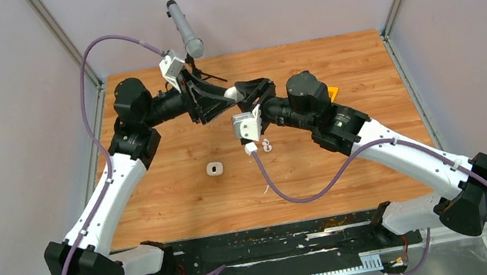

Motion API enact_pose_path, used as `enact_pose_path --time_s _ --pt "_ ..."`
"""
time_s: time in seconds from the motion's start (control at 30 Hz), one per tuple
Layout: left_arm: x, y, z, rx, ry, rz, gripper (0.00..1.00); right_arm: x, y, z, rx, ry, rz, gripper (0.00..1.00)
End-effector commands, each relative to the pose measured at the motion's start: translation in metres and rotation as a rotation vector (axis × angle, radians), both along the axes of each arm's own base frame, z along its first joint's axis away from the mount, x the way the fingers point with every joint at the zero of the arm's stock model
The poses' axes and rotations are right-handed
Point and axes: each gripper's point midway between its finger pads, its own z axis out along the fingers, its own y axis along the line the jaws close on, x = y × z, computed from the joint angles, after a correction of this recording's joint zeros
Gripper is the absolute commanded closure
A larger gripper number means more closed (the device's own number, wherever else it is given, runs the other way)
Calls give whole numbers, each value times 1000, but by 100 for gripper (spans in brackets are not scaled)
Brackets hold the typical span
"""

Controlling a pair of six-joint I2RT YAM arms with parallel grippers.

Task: Insert the wireless bluetooth earbuds into the charging case
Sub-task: Pick up the charging case at the center of the board.

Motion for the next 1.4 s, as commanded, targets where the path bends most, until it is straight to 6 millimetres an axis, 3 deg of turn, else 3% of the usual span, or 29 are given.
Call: enact_pose_path --time_s 0.0,0.4,0.63,0.67,0.77,0.87,1.0,1.2,1.37 --pt "-3 -7 9 -17 -4 -57 45 -3 5 24 70 -39 20 81" --pt "11 -14 11 -43 28 -64 56 -10 9 23 56 -62 49 78" --pt "9 -16 10 -47 24 -90 86 -11 8 12 47 -26 44 76" --pt "9 -16 9 -46 21 -94 88 -11 7 9 40 -14 41 73" --pt "7 -17 8 -49 15 -109 95 -9 3 -4 21 45 13 52" --pt "6 -16 4 -47 7 -119 97 -7 -5 -12 52 161 -33 36" --pt "6 -12 -9 -28 -18 -120 98 -17 -22 -27 73 439 -26 24" --pt "-10 6 -43 124 -222 -144 96 -34 -60 -39 112 877 -11 26" --pt "-24 14 -67 197 -469 -157 95 -48 -66 -31 73 1107 116 33"
